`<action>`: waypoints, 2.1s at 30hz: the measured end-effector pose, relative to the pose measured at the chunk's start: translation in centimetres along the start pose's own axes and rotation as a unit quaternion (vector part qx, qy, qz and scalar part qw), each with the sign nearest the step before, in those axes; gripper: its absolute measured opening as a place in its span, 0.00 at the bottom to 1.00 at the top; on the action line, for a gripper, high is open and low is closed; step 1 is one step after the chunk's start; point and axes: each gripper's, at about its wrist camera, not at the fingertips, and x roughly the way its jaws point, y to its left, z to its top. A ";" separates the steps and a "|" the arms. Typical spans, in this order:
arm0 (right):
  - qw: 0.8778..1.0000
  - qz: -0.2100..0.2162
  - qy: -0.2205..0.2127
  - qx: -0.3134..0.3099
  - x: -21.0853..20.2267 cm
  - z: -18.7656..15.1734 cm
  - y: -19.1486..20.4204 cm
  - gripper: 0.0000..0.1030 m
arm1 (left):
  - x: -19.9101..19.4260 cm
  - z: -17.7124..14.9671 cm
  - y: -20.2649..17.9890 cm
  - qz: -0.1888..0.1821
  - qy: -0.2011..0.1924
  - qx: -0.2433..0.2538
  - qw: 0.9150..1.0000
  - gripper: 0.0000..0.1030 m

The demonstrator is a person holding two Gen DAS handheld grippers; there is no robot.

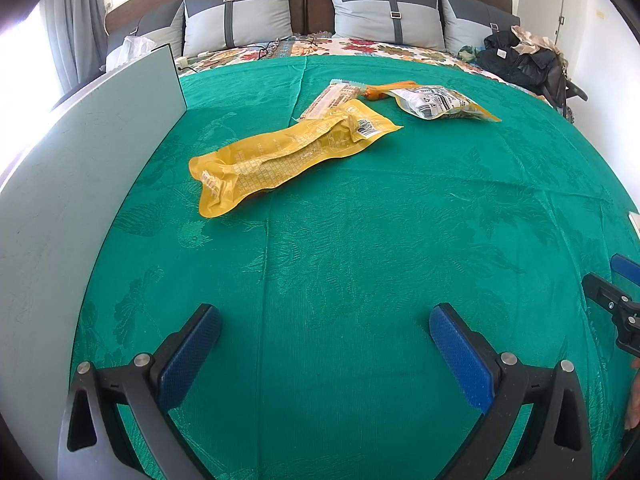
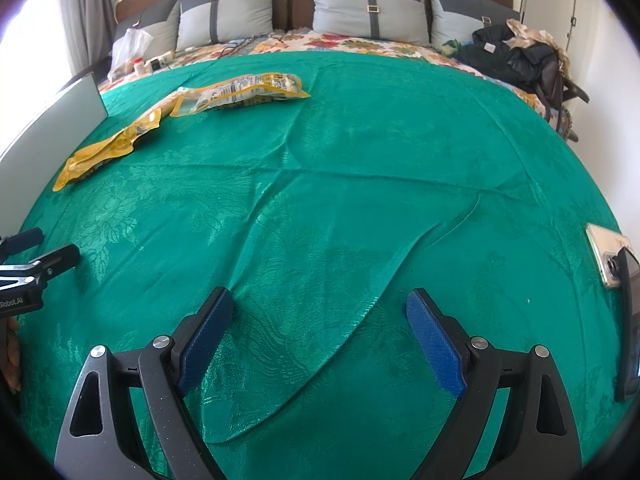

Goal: Organize snacks
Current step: 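Move both tools back over the remaining yellow packs on the bed, then lower the left tool onto the long yellow pack and grasp it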

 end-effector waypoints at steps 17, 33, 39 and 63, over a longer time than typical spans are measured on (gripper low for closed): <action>1.000 0.000 0.000 0.000 -0.1 0.0 0.0 0.89 | 0.0 0.0 0.0 0.000 0.000 0.000 1.000 1.00; 1.000 0.000 0.001 0.000 -0.1 0.0 0.0 0.89 | -1.1 0.0 0.6 -0.042 0.104 0.074 0.991 1.00; 1.000 0.000 0.001 0.000 -0.1 0.0 -0.1 0.89 | -1.7 5.2 2.4 -0.020 0.101 0.083 0.991 1.00; 1.000 0.001 0.002 0.000 0.1 0.0 0.1 0.90 | 1.5 7.8 4.1 -0.036 0.119 0.000 0.992 0.43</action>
